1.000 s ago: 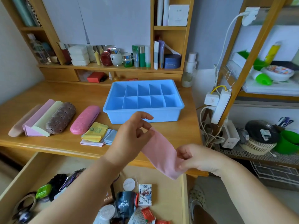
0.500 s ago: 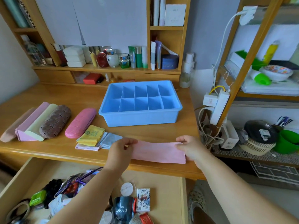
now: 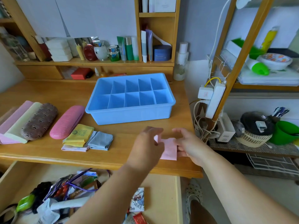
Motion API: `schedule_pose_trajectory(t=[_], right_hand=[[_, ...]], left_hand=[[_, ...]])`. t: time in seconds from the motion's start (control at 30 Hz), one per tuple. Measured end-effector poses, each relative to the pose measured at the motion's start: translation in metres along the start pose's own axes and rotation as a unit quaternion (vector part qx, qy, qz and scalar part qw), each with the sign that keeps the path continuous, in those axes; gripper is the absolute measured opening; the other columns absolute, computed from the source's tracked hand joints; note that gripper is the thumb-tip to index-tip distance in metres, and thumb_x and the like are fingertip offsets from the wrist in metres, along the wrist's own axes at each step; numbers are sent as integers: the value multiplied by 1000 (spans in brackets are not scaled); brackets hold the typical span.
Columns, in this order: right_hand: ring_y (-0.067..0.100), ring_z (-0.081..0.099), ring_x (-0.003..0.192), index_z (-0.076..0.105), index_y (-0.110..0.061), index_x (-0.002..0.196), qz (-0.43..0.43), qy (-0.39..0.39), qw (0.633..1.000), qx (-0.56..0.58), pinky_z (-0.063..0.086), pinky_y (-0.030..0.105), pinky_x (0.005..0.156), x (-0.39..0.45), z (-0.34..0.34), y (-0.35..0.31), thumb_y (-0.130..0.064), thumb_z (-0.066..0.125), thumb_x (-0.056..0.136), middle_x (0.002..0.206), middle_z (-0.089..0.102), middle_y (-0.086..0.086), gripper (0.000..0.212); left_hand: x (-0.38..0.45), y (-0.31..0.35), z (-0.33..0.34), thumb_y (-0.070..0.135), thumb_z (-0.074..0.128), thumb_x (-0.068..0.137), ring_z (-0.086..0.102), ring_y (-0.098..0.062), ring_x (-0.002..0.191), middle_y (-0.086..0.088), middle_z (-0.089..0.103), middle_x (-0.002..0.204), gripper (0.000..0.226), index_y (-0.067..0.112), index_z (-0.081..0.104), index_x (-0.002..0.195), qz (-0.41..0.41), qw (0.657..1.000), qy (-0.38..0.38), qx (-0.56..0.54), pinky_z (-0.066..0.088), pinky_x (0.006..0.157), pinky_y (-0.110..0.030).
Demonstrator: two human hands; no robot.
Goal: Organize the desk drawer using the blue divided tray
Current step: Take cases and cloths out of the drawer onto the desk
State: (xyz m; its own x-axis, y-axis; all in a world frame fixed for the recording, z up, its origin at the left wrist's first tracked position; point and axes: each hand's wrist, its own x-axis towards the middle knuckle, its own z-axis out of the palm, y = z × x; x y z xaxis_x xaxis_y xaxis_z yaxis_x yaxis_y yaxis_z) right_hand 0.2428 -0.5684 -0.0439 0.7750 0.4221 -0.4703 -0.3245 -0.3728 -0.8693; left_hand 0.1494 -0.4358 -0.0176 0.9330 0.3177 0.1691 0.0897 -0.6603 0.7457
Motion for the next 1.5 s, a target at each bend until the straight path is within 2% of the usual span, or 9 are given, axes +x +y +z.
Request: schedule_pose_trajectory(t=[0.23, 0.4, 0.5, 0.67, 0.8, 0.9, 1.13, 1.27, 1.5], right_hand=[[22, 71, 86, 47, -30, 123, -6, -13, 999, 38, 57, 33, 67, 2, -4, 6, -12, 53, 95, 97, 72, 9, 33], [26, 66, 99, 48, -28, 130, -6, -27, 998, 53, 55, 43, 88, 3, -6, 6, -26, 49, 96, 115, 65, 10, 34], [25, 65, 101, 47, -33, 130, -18, -32, 999, 22, 56, 41, 87, -2, -5, 5, -28, 56, 92, 119, 63, 7, 40], [19, 65, 96, 48, -40, 121, -81, -25, 995, -44, 58, 38, 81, -15, 2, 3, -13, 57, 90, 105, 65, 2, 42], [18, 63, 97, 52, -49, 116, -151, -58, 985, -54, 51, 31, 82, -32, 10, -9, -16, 58, 89, 98, 66, 4, 43], [19, 62, 99, 53, -49, 113, -166, -72, 981, -65, 50, 36, 89, -41, 19, -19, -15, 58, 89, 98, 65, 5, 43], [27, 59, 96, 55, -39, 117, -123, -27, 990, -65, 47, 43, 91, -47, 48, -24, -13, 58, 89, 91, 57, 8, 38], [25, 64, 88, 58, -23, 119, -35, -44, 992, 117, 53, 34, 67, -50, 74, -12, -12, 61, 90, 110, 67, 13, 32], [19, 63, 53, 62, -4, 94, 92, -160, 944, 272, 51, 29, 53, -47, 111, 4, -23, 67, 65, 67, 68, 10, 35]], left_hand=[[-2, 4, 45, 9, 51, 89, 54, -16, 83, -2, 57, 109, 30, 16, 61, 117, 17, 999, -43, 18, 40, 67, -14], [-7, 1, 44, 14, 64, 84, 56, -1, 74, 15, 53, 89, 74, 29, 25, 146, 16, 993, -103, -46, 44, 71, -6], [-12, 1, 39, 9, 63, 84, 57, 8, 66, 12, 58, 91, 79, 25, 19, 148, 17, 988, -128, -86, 43, 64, -4], [-14, -5, 7, 19, 63, 87, 56, -3, 85, 11, 52, 121, 53, 26, 42, 135, -23, 993, 86, -75, 50, 71, -18], [-24, -16, -15, 40, 61, 87, 61, -10, 98, 6, 59, 116, 50, 23, 44, 131, -262, 928, -9, -264, 51, 73, -24], [-36, -19, -24, 27, 63, 89, 68, -25, 95, -12, 68, 107, 38, 18, 52, 124, -294, 860, -3, -417, 57, 82, -42], [-59, -29, -51, 1, 50, 91, 45, -6, 52, 10, 56, 58, 33, 26, 65, 74, -129, 957, 82, -247, 37, 50, -14], [-71, -30, -65, 5, 52, 89, 50, -1, 48, 4, 64, 71, 31, 25, 69, 105, -134, 974, 48, -174, 43, 50, -12], [-86, -42, -94, 9, 53, 91, 70, -9, 67, -2, 73, 80, 52, 31, 42, 137, -138, 972, -29, -188, 53, 64, -25]])
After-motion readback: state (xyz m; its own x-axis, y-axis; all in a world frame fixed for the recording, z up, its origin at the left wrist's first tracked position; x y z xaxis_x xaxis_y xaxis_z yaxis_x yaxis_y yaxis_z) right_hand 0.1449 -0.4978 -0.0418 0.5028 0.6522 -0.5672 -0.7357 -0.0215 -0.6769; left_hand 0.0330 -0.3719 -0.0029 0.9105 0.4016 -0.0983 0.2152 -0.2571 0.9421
